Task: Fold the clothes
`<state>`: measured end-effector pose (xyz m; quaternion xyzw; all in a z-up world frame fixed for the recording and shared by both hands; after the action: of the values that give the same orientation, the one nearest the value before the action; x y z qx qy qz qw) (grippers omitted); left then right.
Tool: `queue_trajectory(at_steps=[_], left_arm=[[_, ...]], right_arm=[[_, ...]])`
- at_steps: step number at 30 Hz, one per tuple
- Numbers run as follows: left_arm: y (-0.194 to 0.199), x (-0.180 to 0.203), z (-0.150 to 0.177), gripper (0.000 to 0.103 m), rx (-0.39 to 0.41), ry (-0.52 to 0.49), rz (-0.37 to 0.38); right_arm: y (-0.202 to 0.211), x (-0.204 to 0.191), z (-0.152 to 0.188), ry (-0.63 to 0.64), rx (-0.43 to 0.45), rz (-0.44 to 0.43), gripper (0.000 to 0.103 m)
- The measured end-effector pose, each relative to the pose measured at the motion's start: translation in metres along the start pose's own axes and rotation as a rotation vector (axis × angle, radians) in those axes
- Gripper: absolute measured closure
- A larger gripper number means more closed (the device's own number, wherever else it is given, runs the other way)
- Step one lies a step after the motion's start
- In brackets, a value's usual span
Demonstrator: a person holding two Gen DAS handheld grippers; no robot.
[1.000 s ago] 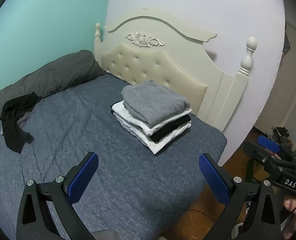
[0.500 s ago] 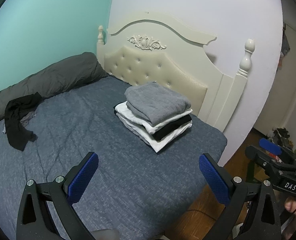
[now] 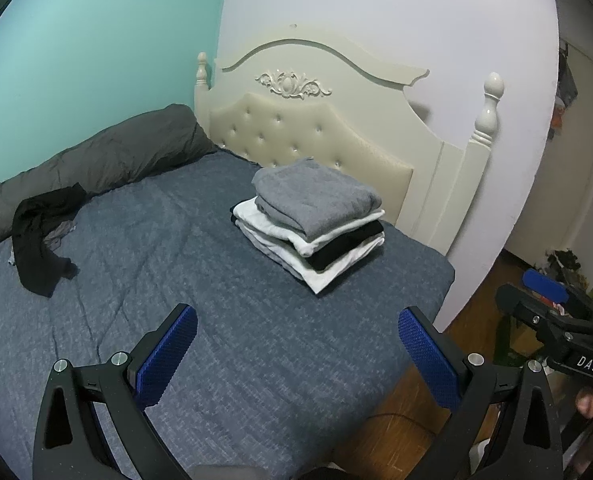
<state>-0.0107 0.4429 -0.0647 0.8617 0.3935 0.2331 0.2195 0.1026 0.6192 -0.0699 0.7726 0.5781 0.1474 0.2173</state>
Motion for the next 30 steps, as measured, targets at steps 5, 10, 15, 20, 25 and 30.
queue_trajectory(at_steps=[5, 10, 15, 20, 25, 30], left_arm=[[0.005, -0.003, 0.006, 0.000, 0.008, 0.001, -0.002], [0.009, -0.004, 0.011, 0.000, 0.011, -0.001, -0.004], [0.012, -0.005, 0.014, 0.000, 0.008, -0.007, -0.004], [0.013, -0.004, 0.016, 0.000, 0.008, -0.015, 0.002], [0.013, -0.004, 0.018, 0.000, 0.007, -0.016, 0.005], [0.013, -0.002, 0.019, 0.000, 0.006, -0.020, 0.010]], right_arm=[[0.004, -0.005, 0.006, -0.001, -0.002, 0.002, 0.011], [0.006, -0.008, 0.012, -0.004, -0.007, 0.004, 0.011], [0.007, -0.011, 0.017, -0.005, -0.009, 0.006, 0.011], [0.007, -0.014, 0.020, -0.004, -0.009, 0.008, 0.011], [0.007, -0.016, 0.021, -0.005, -0.008, 0.005, 0.011], [0.006, -0.017, 0.021, 0.002, -0.003, 0.005, 0.011]])
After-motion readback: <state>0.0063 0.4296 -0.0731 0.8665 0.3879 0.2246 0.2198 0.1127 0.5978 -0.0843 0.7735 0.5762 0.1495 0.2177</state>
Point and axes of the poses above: each gripper's, at about its wrist camera, not at the fingertips, and y roughly against the way its jaws point, x to its right, z to its underside, the point moved 6 cm from there along -y, roughly the way its jaws point, and after that the axes turned 8 degrees about y, right-handed, at the moved point
